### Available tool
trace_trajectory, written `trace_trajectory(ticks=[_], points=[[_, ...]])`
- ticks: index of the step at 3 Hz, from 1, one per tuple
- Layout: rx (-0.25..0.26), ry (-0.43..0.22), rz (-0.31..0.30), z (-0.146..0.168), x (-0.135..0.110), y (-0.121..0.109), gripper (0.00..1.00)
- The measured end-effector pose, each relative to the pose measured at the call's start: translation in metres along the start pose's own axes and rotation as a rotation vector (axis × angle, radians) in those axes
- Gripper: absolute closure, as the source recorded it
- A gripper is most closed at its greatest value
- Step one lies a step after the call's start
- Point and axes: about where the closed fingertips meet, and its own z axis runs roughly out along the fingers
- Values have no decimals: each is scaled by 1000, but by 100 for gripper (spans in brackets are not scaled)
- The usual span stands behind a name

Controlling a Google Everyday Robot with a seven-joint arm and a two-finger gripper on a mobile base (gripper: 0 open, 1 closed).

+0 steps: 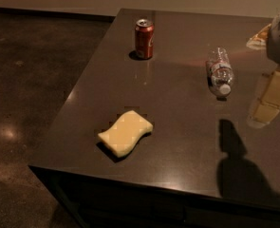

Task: Move water bottle near sponge

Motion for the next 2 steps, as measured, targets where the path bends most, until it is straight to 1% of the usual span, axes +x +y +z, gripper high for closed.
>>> trace_trajectory(ticks=[1, 2], points=[[0, 0, 0, 0, 0, 0, 0], [-1, 4, 61, 11, -4, -9, 0]])
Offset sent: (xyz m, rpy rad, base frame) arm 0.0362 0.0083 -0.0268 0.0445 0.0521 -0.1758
